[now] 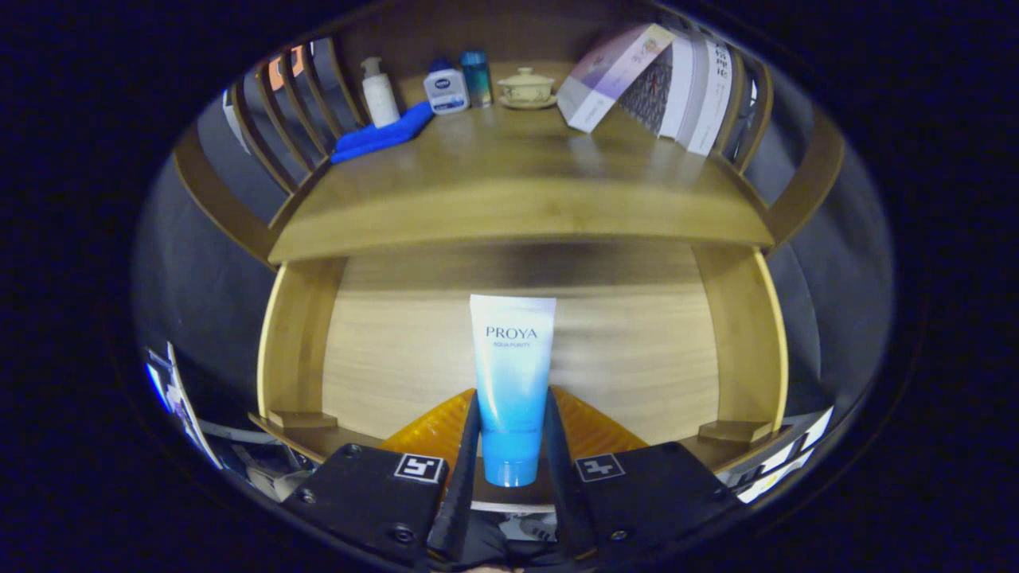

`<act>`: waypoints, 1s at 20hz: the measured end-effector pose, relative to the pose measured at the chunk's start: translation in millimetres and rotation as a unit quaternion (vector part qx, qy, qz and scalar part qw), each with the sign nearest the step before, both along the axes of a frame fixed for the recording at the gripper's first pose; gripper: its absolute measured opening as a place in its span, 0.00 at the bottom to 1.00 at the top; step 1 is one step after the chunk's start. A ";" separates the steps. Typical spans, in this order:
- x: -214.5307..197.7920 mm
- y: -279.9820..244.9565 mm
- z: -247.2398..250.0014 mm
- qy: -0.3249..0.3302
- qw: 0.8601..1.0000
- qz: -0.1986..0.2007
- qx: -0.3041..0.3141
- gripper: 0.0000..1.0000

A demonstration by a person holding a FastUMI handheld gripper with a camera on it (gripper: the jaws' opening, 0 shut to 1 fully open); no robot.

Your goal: Pull open the drawer, take out the items inside it, and place them on the countertop above the cabinet.

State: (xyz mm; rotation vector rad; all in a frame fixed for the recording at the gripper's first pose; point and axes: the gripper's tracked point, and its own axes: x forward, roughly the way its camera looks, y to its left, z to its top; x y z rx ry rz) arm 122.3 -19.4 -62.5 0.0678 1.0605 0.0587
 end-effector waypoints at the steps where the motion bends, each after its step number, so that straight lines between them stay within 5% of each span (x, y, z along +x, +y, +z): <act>1: 4.6 1.2 7.5 -0.007 1.000 0.001 0.003 0.47; 8: 71.3 2.9 36.0 -0.033 0.998 -0.039 0.033 0.46; 20: 166.5 8.3 21.0 -0.069 0.997 -0.037 0.026 0.46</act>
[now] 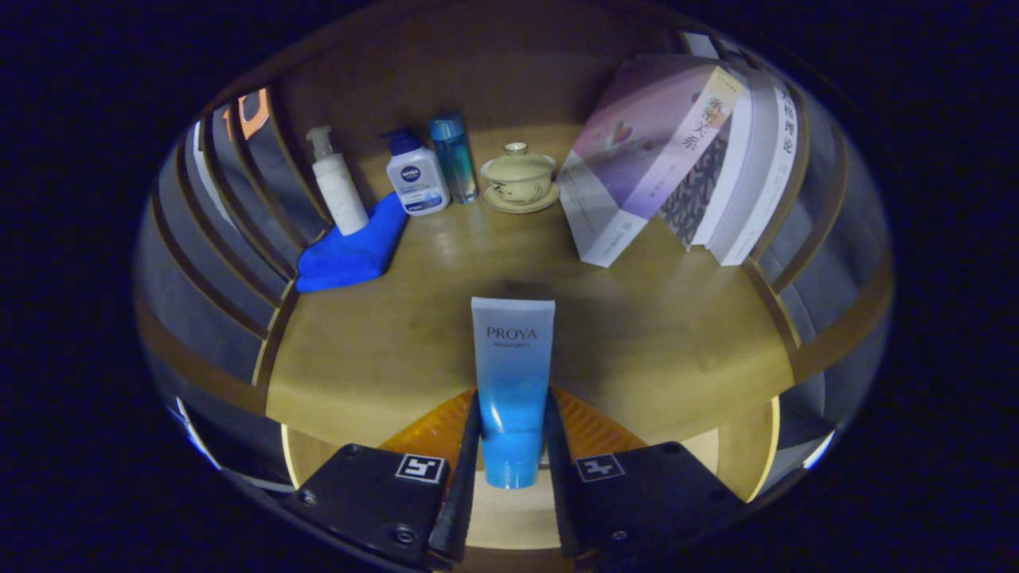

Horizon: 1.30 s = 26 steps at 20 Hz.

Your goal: Pull open the drawer, take out the items inside it, and place them on the countertop above the cabinet.

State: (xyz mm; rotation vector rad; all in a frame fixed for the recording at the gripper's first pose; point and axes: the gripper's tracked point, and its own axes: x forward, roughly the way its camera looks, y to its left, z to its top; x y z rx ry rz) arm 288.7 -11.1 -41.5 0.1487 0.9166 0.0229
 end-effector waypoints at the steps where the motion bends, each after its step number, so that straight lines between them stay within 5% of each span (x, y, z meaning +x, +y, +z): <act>1: 8.0 0.1 4.4 -0.024 1.000 -0.005 0.003 0.47; 8: 18.7 -0.6 -3.5 -0.092 0.993 0.028 -0.062 0.53; 17: 16.3 1.5 0.5 -0.148 0.989 0.002 -0.021 0.54; 20: 14.2 -0.3 10.8 -0.172 0.985 -0.013 0.002 0.64; 26: -11.0 -6.3 61.5 -0.269 0.963 -0.008 0.001 0.63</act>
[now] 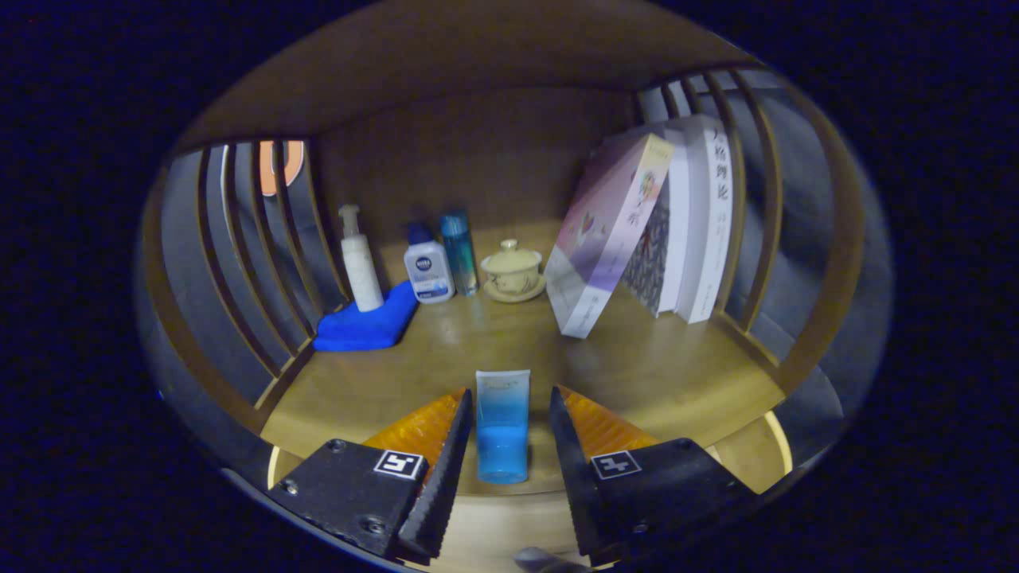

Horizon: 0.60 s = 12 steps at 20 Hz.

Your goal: Pull open the drawer, take out the items inside it, and place them on the countertop above the cabinet.

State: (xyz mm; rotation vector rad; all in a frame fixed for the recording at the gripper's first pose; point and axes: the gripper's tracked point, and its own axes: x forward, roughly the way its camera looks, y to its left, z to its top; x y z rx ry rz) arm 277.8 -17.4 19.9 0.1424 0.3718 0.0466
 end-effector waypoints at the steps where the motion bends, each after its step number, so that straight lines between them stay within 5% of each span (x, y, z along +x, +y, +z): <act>1: -9.8 2.7 8.0 -0.018 1.000 0.007 -0.008 0.75; 3: -37.8 5.6 31.3 -0.071 0.997 0.026 -0.029 1.00; 8: -132.4 26.1 69.1 -0.197 0.977 0.069 -0.050 0.98; 12: -204.2 28.0 77.9 -0.261 0.961 0.059 -0.066 0.98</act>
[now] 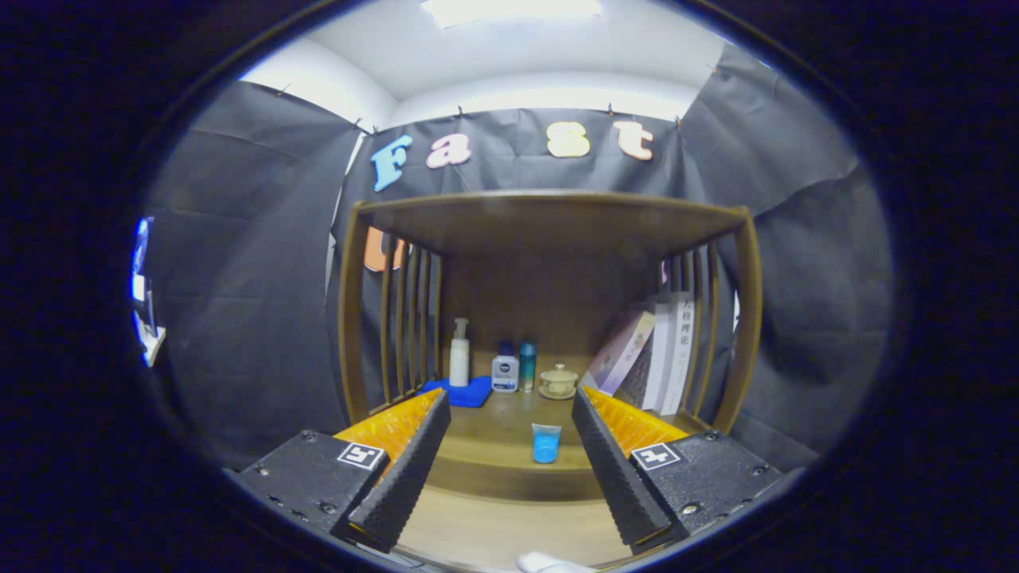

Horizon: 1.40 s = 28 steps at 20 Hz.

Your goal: Pull open the drawer, take out the items inside it, and place them on the countertop above the cabinet.

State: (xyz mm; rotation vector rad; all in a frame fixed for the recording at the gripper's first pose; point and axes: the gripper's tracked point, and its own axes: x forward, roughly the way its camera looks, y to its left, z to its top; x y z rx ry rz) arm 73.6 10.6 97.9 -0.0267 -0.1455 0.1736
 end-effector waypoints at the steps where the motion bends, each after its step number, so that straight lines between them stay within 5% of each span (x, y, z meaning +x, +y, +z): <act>1: -15.7 5.1 -1.5 -0.018 1.000 0.003 0.000 0.98; 9: -74.6 -20.7 -87.9 0.002 0.999 -0.040 -0.018 0.99; 19: -92.1 -53.8 -231.5 0.143 0.988 -0.065 -0.014 1.00; 28: -85.1 -42.8 -272.9 0.185 0.980 -0.066 -0.001 1.00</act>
